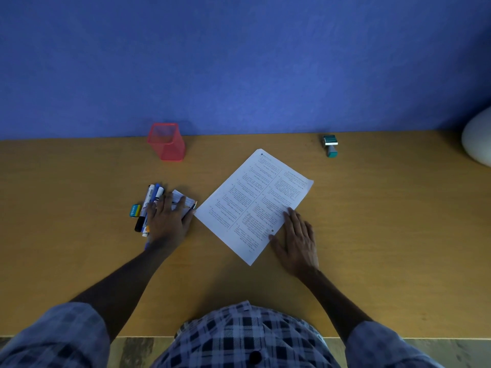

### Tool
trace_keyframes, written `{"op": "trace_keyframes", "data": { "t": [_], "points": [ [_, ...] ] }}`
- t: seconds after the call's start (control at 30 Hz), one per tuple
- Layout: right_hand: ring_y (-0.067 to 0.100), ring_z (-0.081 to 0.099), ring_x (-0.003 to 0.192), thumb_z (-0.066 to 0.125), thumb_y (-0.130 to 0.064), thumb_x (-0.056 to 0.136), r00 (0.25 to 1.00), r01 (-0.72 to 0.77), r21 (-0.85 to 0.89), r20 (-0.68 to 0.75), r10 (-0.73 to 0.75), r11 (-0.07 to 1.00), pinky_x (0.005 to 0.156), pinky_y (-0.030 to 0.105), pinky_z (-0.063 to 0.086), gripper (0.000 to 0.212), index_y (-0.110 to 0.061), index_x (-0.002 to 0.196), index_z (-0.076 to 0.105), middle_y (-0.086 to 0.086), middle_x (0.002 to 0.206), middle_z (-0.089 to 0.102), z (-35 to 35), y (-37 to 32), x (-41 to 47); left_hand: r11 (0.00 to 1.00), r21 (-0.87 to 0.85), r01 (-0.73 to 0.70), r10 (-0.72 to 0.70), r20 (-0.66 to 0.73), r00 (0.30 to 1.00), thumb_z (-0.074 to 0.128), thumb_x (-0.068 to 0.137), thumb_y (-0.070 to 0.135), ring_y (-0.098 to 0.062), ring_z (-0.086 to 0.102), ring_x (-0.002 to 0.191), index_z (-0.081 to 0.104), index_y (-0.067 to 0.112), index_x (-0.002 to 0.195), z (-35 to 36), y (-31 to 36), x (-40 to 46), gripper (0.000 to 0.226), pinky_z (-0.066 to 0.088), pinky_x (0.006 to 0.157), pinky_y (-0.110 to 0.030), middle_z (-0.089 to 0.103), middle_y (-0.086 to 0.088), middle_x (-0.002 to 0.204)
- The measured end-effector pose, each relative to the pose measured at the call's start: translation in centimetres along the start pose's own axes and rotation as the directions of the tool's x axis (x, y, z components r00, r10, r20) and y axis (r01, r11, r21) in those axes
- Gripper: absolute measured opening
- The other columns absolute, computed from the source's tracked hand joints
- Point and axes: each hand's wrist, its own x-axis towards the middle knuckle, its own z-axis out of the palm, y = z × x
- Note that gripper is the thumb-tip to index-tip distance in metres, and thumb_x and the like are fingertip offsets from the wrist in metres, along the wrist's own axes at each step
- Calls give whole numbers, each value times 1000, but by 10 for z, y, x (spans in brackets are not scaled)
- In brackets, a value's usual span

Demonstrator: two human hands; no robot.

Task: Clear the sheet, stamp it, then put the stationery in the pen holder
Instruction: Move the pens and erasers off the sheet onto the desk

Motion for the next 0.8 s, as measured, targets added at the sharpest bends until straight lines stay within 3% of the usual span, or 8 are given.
{"op": "trace_keyframes", "data": {
  "t": [0.2, 0.37, 0.5, 0.67, 0.8],
  "points": [
    [20, 18, 150, 34, -63, 95, 1000, 1, -8, 5, -1, 1000, 122, 41, 10, 77, -15, 153, 20, 2, 162, 19, 0, 1, 0, 999, 20, 43, -44, 6, 999, 49, 94, 50, -39, 44, 130, 63, 12, 125, 0, -10, -1, 51, 28, 105, -57, 50, -21, 139],
    [20, 17, 150, 31, -64, 95, 1000, -3, -7, 18, 4, 1000, 123, 43, 13, 78, -15, 154, 19, 2, 162, 18, 0, 0, 1, 999, 33, 25, -25, 0, 1000, 32, 93, 52, -38, 46, 129, 61, 8, 125, 2, -16, -3, 61, 31, 104, -59, 54, -18, 135],
    [21, 18, 150, 33, -63, 95, 1000, -5, -3, 17, 5, 1000, 122, 43, 12, 78, -14, 153, 21, 3, 162, 19, 1, 0, 1, 998, -47, 38, -39, -32, 999, 44, 97, 47, -35, 41, 133, 54, 8, 130, 0, -6, -6, 52, 24, 109, -60, 50, -14, 140],
    [22, 19, 149, 32, -64, 94, 1000, -3, 2, 17, 3, 1000, 122, 42, 11, 79, -13, 153, 22, 5, 161, 21, -1, 0, 1, 976, -147, -162, 164, 2, 986, 33, 96, 50, -28, 34, 141, 44, 14, 138, -1, 17, -4, 56, 16, 114, -58, 42, -7, 149],
    [23, 20, 149, 30, -66, 93, 1000, -5, 16, 18, 5, 1000, 122, 44, 14, 81, -13, 153, 23, 5, 161, 22, -2, 0, 2, 934, -238, -268, 280, 20, 960, 28, 97, 44, -26, 28, 143, 41, 13, 142, -3, 41, 4, 56, 26, 111, -55, 34, -6, 154]
  ]
}}
